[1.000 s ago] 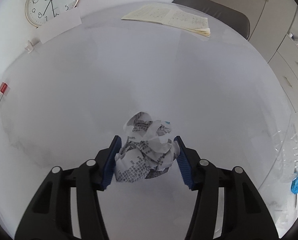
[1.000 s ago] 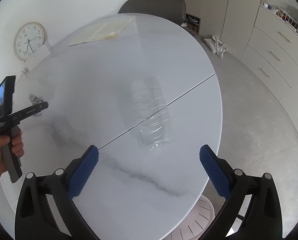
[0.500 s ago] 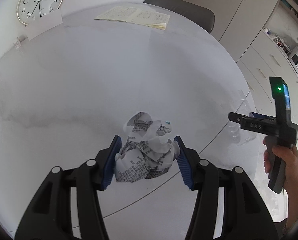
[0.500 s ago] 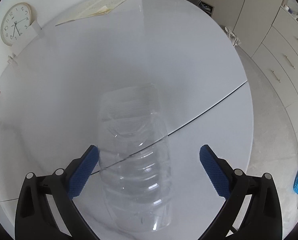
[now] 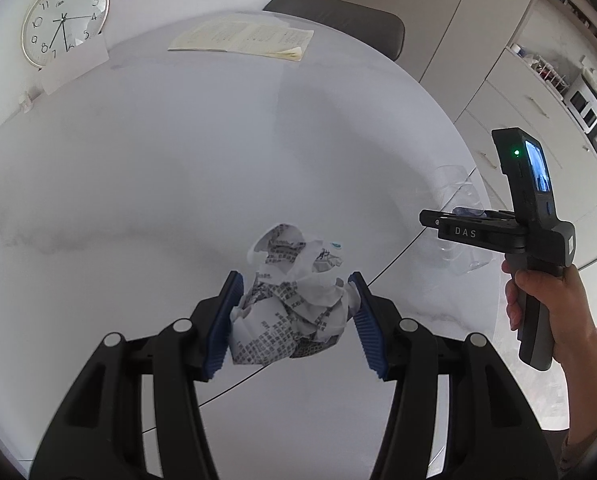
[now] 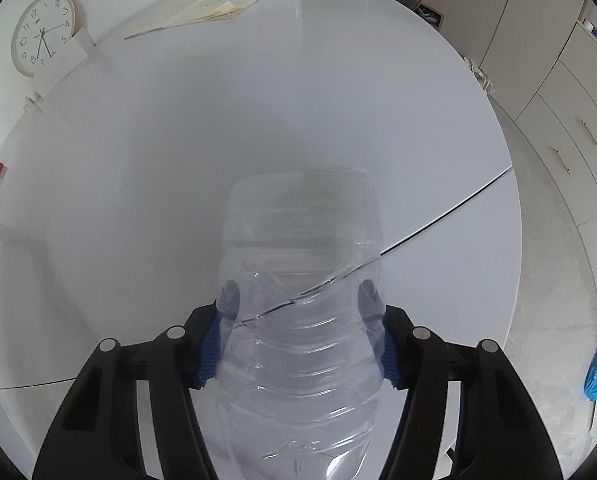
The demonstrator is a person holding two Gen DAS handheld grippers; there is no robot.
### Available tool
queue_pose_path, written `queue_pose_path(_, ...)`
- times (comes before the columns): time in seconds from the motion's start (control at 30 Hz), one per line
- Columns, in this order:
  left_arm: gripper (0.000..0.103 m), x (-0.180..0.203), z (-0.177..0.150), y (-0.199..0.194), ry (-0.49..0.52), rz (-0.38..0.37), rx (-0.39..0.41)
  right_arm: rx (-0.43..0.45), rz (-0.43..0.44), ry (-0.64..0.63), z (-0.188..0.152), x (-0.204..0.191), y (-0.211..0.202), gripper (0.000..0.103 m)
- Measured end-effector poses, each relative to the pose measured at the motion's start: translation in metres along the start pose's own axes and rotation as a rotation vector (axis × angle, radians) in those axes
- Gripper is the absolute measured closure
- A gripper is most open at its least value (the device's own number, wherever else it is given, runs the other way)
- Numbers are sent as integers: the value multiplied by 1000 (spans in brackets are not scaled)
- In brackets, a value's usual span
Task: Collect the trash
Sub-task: 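Grasp the crumpled newspaper with the left tool while the right tool grasps the clear bottle, then carry newspaper and bottle over the bin and open both tools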
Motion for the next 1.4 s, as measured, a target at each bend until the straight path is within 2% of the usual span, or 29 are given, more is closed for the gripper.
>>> queue_pose_path(0.2, 50, 16, -13, -22, 54, -24, 20, 85, 64, 48, -43, -1, -56, 41)
queue_pose_path(0.43, 50, 64, -50, -54, 171, -103, 27, 192, 134, 144, -134, 11, -142, 41)
queue_pose_path(0.6, 50, 115, -84, -66, 286, -181, 13, 211, 86, 211, -202, 27, -181, 41)
queue_pose_path(0.7, 50, 150, -104, -67, 362, -223, -8, 206, 42, 259, -232, 42, -190, 41)
queue_pose_path(0.83, 50, 192, -128, -58, 474, -238, -37, 195, 3, 324, -263, 68, -194, 41)
queue_pose_path(1.07, 50, 257, -184, 0, 646, -222, -166, 145, -6, 406, -302, 112, -181, 41)
queue_pose_path(1.27, 46, 274, -211, 55, 628, -200, -292, 83, 17, 415, -319, 138, -163, 41)
queue_pose_path(1.4, 38, 275, -213, 66, 601, -179, -305, 51, 35, 389, -323, 147, -156, 41)
Point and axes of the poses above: each gripper's, at about its wrist camera, not at the fingertips, and y roughly the way its jaws point, x to its right, z to its top, the point moved 1 cm from there along y, roughly the way its jaws point, and after that the axes turned 7 degrees about z, right-handed, at the moved point
